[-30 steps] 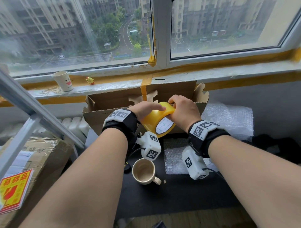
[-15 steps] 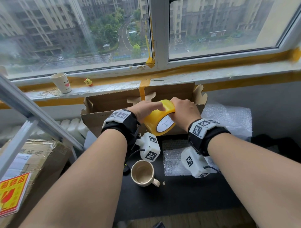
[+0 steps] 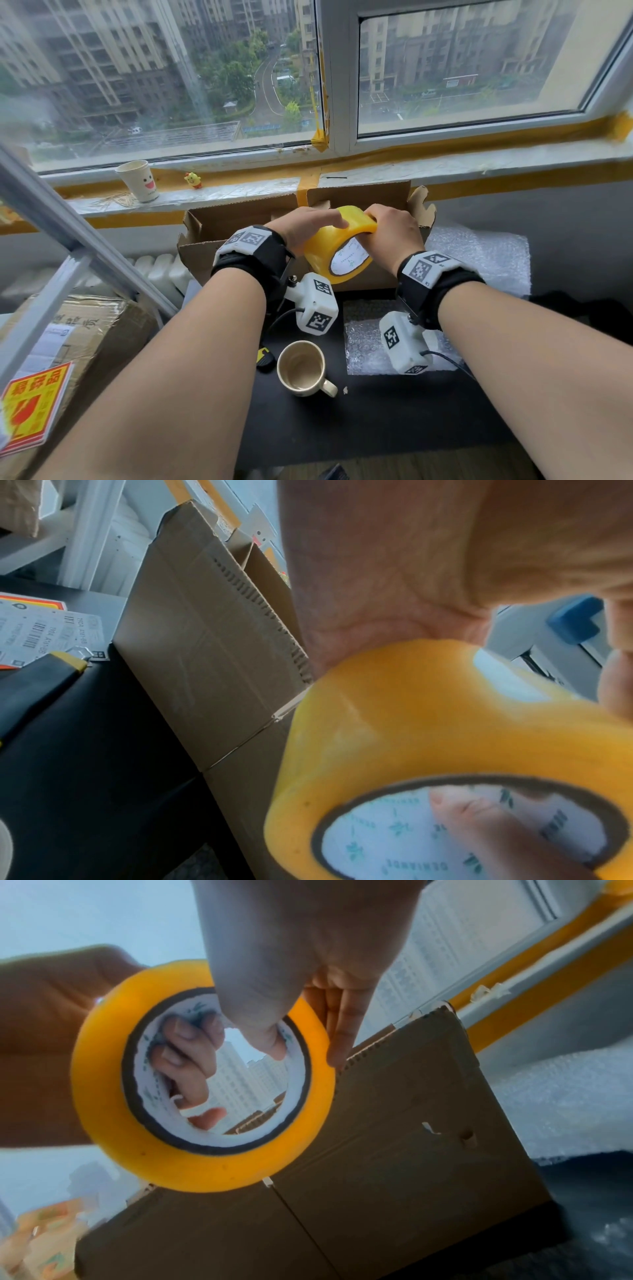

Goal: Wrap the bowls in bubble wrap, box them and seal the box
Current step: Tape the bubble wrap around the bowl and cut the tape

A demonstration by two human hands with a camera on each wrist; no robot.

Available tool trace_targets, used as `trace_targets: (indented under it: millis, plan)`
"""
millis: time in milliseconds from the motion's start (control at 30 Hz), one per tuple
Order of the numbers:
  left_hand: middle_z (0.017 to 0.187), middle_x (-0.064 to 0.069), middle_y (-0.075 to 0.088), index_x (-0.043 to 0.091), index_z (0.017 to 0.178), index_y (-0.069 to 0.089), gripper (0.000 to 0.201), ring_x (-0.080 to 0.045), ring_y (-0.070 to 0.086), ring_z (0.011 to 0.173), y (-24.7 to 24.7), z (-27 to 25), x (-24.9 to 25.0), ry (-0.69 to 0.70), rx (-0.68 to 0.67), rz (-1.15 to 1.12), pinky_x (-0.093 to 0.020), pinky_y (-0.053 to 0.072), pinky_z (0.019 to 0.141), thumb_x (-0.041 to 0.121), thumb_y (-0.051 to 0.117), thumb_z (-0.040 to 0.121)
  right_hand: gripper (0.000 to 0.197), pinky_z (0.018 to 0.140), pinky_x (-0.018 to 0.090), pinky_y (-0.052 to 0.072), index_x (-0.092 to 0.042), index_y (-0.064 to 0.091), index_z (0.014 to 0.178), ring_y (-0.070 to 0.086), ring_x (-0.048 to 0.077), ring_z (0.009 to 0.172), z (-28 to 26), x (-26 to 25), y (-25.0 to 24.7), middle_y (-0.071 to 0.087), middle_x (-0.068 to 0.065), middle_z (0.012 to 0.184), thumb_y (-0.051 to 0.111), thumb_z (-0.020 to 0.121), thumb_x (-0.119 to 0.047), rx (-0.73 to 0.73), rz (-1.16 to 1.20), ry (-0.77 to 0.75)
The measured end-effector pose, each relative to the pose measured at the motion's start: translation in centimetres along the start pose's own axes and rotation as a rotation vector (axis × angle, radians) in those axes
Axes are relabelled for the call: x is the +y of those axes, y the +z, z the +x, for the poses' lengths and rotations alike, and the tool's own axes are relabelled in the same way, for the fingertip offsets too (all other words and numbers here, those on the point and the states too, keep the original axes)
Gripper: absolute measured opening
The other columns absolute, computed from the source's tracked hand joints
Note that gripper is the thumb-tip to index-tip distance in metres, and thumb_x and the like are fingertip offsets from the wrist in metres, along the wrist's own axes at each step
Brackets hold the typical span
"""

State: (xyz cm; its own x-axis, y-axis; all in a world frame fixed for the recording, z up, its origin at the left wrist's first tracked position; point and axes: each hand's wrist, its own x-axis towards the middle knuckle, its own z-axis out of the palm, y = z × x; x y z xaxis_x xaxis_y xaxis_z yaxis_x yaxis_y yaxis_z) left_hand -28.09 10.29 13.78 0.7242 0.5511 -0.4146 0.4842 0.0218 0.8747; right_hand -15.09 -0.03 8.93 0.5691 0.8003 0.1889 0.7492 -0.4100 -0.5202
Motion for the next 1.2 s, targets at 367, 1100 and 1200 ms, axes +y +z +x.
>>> trace_targets:
  millis: [367,1100,1200]
  plan:
    - [0.104,-0.010,0.070,0.007,0.120,0.058,0.043,-0.024,0.067,0.093,-1.0,-1.5,0.4,0.070,-0.234,-0.211,-0.043,0.050,0.092,0.028,0.059,0.083,0.022,0.063,0.029,0.034,-0.021,0.052,0.068,0.054,0.025,0.075,1.0,-0.1,-1.8,0.053,-0.004,0.067,0.063,0.085,-0.029,-0.024,0.238,0.156]
    - [0.067,-0.001,0.050,0.023,0.063,0.071,0.016,-0.012,0.044,0.061,-0.9,-1.3,2.0,0.090,-0.106,0.083,-0.022,0.032,0.060,0.030,0.086,0.063,0.036,0.065,0.033,0.034,-0.015,0.041,0.058,0.053,0.028,0.069,1.1,-0.9,-3.4,0.051,0.004,0.061,0.053,0.091,-0.021,-0.137,0.143,0.109]
    - [0.056,0.004,0.035,0.025,0.047,0.063,0.028,-0.009,0.030,0.048,-0.5,-1.1,2.2,0.070,-0.094,0.097,-0.025,0.019,0.052,0.044,0.083,0.049,0.036,0.064,0.033,0.035,-0.015,0.041,0.057,0.053,0.028,0.067,1.2,-0.9,-3.5,0.051,0.003,0.059,0.052,0.091,-0.021,-0.144,0.145,0.129]
